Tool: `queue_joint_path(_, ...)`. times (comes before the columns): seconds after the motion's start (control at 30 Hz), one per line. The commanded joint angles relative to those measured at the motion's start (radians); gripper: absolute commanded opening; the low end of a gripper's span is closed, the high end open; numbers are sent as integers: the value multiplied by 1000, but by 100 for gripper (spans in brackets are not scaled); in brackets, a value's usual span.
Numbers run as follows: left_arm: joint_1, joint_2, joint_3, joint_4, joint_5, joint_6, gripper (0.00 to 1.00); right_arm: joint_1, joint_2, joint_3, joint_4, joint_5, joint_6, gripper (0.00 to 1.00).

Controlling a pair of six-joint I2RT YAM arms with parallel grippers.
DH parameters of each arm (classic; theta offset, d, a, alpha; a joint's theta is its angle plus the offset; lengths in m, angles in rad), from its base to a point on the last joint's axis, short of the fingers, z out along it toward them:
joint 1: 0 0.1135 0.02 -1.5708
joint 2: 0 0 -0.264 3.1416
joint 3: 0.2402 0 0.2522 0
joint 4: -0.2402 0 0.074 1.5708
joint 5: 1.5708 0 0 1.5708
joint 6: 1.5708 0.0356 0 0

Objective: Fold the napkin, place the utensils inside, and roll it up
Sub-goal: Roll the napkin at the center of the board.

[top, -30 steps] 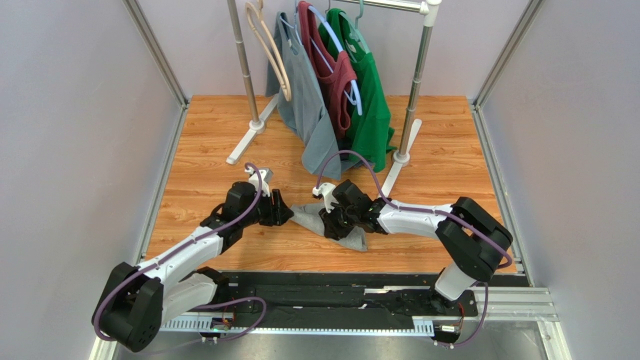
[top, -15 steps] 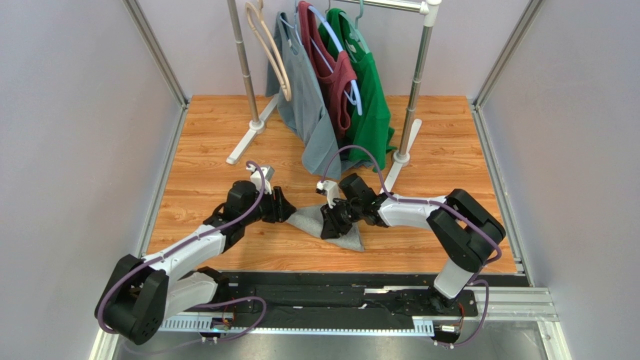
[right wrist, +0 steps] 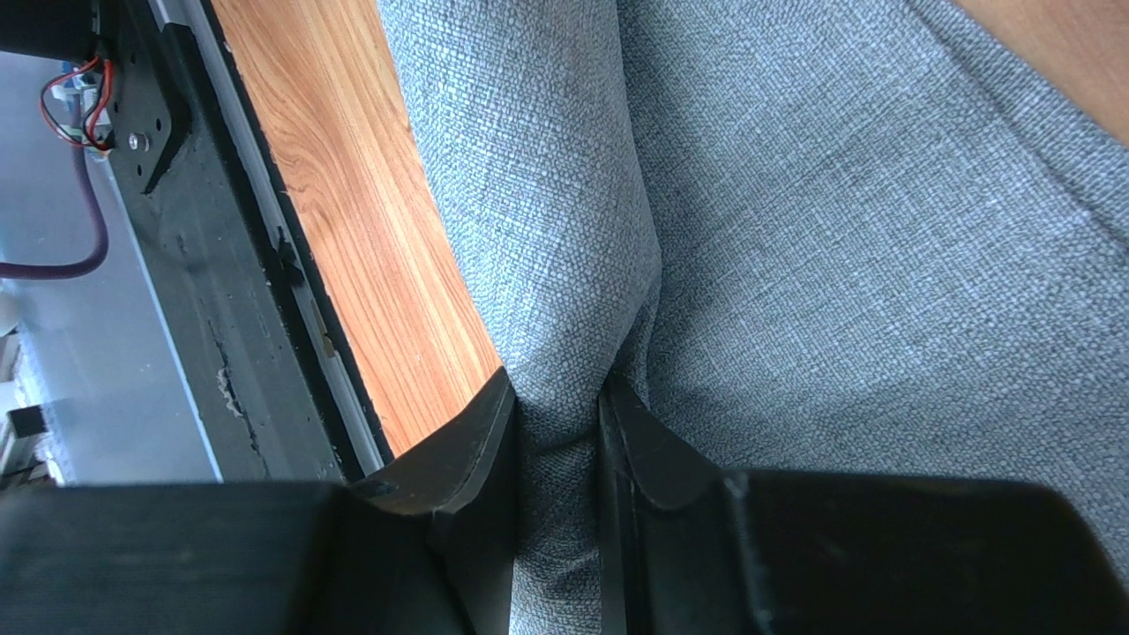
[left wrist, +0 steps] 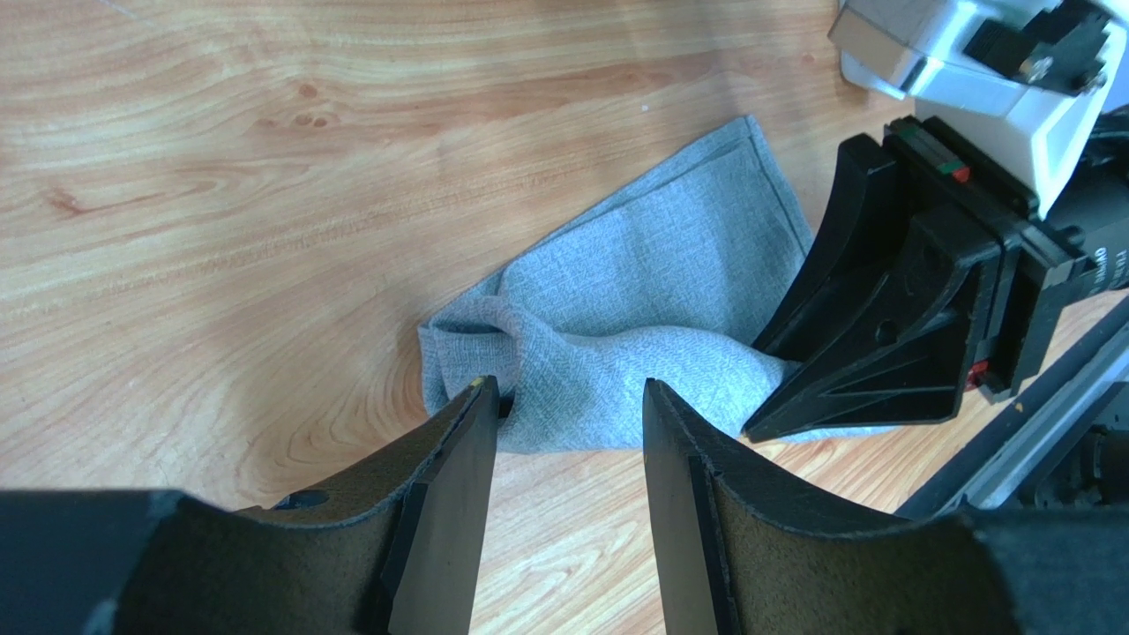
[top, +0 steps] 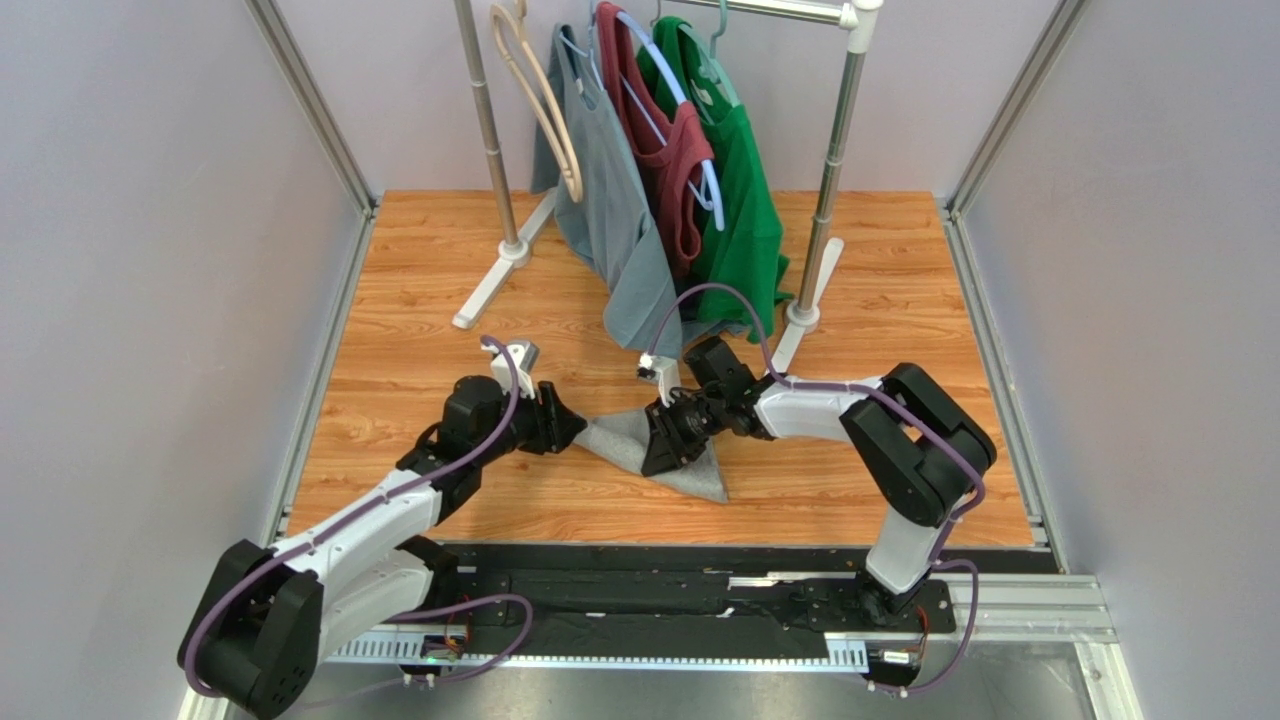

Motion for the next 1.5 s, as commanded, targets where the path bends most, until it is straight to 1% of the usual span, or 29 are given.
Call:
queue_joint_path(0.0,3,21,-8,67,-6,6,52,6,85,-25,-139,67,-38,4)
queue_joint_path(0.17,3,69,-3,120,-15,0,52,4,98,-17,-148,58,-41,3)
queue_joint_path(0.27,3,105,5,140,-13,1,49,2,104,-19,-150,55,-41,2)
queue_joint_path(0.4,3,150,12,153,7,6,34,-4,107,-16,-148,55,-38,2)
queue_joint_path(0.47,3,173,14,153,11,6,29,-7,105,-17,-148,56,-36,4)
queue_joint_path(0.5,3,180,15,154,17,7,24,-8,104,-13,-150,56,-38,6)
queue_joint_path(0.57,3,210,24,144,24,7,20,-7,99,-10,-156,65,-38,16)
queue_joint_path(0.6,3,220,31,137,28,12,14,-7,96,-8,-160,70,-41,23)
queue_joint_path(0.63,3,242,37,128,30,15,11,-5,82,-5,-166,84,-41,34)
queue_joint_path(0.7,3,263,63,96,30,29,0,-8,63,-3,-174,99,-41,41)
queue_joint_path(0.73,3,282,72,85,28,34,0,-7,41,-2,-186,122,-38,45)
queue_joint_path(0.77,3,291,90,64,27,37,0,-8,29,0,-194,128,-41,47)
queue_joint_path(1.0,3,387,185,-28,43,78,0,-7,-82,15,-257,225,-47,50)
queue_joint_path(1.03,3,395,202,-45,47,81,0,-5,-112,12,-260,254,-44,61)
queue_joint_path(1.17,3,435,245,-82,70,99,0,-1,-180,13,-268,304,-49,62)
queue_joint_path(1.2,3,450,264,-97,76,103,0,2,-191,16,-269,327,-50,70)
queue_joint_path(1.23,3,457,273,-105,79,107,0,12,-203,15,-272,344,-53,75)
queue_joint_path(1.3,3,475,293,-120,86,116,0,28,-238,17,-274,410,-67,75)
queue_joint_path(1.47,3,495,308,-134,94,124,0,148,-321,4,-242,559,-104,75)
